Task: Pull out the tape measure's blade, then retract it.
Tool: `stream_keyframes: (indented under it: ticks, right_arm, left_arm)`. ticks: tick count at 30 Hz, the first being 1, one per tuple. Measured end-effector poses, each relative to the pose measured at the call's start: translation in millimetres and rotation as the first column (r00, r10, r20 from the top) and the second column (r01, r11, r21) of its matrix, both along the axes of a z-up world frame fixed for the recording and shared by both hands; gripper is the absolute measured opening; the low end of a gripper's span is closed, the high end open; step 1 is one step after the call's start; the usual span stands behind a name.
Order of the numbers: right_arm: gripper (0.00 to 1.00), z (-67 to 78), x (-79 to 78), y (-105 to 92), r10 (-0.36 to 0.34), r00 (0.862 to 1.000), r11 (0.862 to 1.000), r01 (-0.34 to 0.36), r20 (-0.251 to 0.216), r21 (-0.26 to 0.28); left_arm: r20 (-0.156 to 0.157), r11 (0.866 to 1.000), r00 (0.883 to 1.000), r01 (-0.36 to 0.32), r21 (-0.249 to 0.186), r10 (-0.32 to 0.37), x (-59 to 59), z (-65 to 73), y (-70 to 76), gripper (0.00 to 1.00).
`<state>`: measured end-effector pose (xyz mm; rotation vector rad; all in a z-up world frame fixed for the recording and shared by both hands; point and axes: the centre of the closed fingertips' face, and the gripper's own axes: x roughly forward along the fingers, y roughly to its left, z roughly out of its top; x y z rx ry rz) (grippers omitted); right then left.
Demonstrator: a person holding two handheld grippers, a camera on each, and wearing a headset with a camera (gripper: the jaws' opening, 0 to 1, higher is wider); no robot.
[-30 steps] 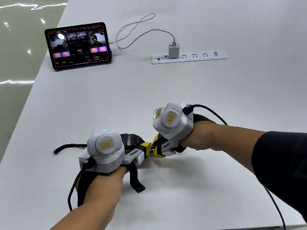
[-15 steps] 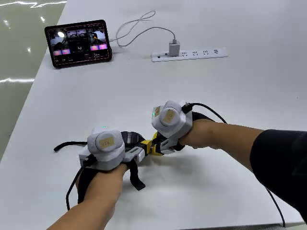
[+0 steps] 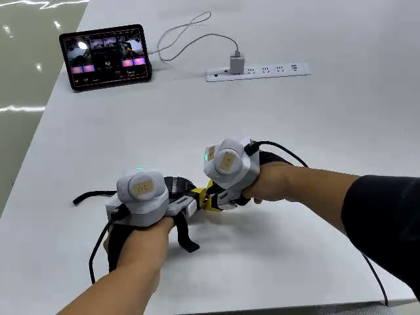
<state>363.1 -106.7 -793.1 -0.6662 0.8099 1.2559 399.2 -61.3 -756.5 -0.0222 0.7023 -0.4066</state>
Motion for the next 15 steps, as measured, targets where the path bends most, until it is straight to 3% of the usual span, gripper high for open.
stream_keyframes:
  ticks: [3,5,7,9,12,15]
  right_arm:
    - [0.15,0.6,-0.4,-4.8,-0.006,1.000,1.000,0.006,-0.002,-0.011]
    - [0.16,0.9,-2.4,-8.3,-0.006,1.000,1.000,0.006,-0.008,-0.016]
    - [0.16,2.3,-2.8,-11.3,-0.009,1.000,1.000,0.009,-0.003,-0.017]
    - [0.18,5.3,-2.9,-13.5,-0.024,1.000,1.000,0.023,-0.002,-0.012]
    - [0.23,12.8,-3.7,-15.9,-0.017,1.000,1.000,0.017,0.026,0.007]
    - [0.27,18.8,-4.4,-19.6,-0.033,0.999,0.999,0.032,0.026,0.027]
  left_arm:
    - [-0.011,1.000,1.000,-0.004,-0.025,0.004,0.2,1.6,0.8,0.63]
    - [-0.003,0.999,1.000,-0.006,-0.046,0.006,2.5,5.8,0.9,0.63]
    - [0.010,0.999,1.000,0.005,-0.047,-0.004,4.3,11.7,0.0,0.63]
    - [0.042,0.998,0.997,0.061,-0.025,-0.060,6.5,16.2,-2.6,0.66]
    - [0.081,0.996,0.993,0.087,-0.026,-0.084,8.1,25.4,-2.3,0.74]
    - [0.078,0.994,0.992,0.105,-0.038,-0.101,9.4,26.8,1.5,0.83]
